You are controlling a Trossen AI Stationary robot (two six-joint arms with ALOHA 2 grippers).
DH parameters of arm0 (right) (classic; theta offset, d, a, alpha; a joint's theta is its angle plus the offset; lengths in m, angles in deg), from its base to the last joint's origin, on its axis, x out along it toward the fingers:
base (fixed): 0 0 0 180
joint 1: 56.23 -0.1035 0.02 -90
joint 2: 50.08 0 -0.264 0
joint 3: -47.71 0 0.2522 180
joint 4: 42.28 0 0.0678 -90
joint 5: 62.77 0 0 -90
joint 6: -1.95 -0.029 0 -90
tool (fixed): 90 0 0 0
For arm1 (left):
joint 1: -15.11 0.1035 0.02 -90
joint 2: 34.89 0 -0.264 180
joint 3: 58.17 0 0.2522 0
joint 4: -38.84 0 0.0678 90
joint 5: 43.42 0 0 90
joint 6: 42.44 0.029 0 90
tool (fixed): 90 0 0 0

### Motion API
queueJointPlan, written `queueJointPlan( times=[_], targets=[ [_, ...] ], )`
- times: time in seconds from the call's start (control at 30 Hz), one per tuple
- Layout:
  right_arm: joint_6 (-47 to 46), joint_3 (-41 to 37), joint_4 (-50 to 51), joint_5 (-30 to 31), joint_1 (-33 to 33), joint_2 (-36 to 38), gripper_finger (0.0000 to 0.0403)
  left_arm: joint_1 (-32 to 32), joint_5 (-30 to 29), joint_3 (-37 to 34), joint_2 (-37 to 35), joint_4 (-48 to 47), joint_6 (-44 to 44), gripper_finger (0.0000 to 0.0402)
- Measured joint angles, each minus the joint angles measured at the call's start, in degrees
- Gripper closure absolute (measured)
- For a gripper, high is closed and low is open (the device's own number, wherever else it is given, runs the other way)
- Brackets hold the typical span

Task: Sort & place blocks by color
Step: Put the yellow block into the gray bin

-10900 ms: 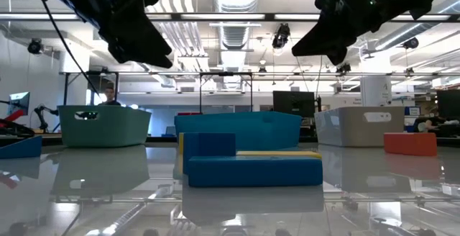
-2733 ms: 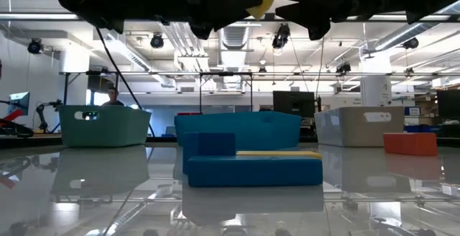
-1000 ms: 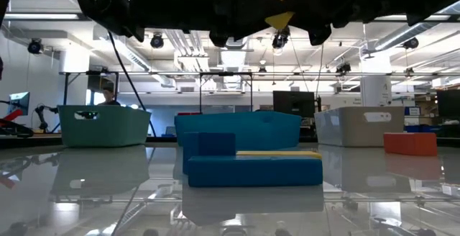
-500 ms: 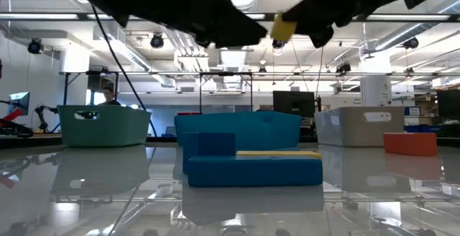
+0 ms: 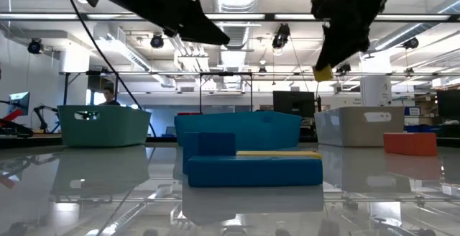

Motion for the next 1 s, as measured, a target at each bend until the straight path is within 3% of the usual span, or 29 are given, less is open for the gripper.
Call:
queueJointPlan(
  times=[0.27,0.5,0.83,1.0],
  targets=[
    [-10.76,-6.04,1.33,1.11,15.98,0.23,0.0282,0.00,-0.03,-0.81,-1.92,0.48,-0.08,0.0084],
    [-14.51,-9.55,0.36,3.98,27.51,0.20,0.0281,0.00,-0.03,-0.88,-1.90,0.62,-0.11,0.0084],
    [-15.20,-14.59,-11.92,5.63,31.02,-4.00,0.0278,0.00,-0.56,-0.88,-1.84,0.94,-0.14,0.0084],
    [-16.85,-14.95,-12.67,6.01,31.04,-8.70,0.0275,0.00,-0.56,-0.88,-1.78,0.96,-0.27,0.0084]
  ],
)
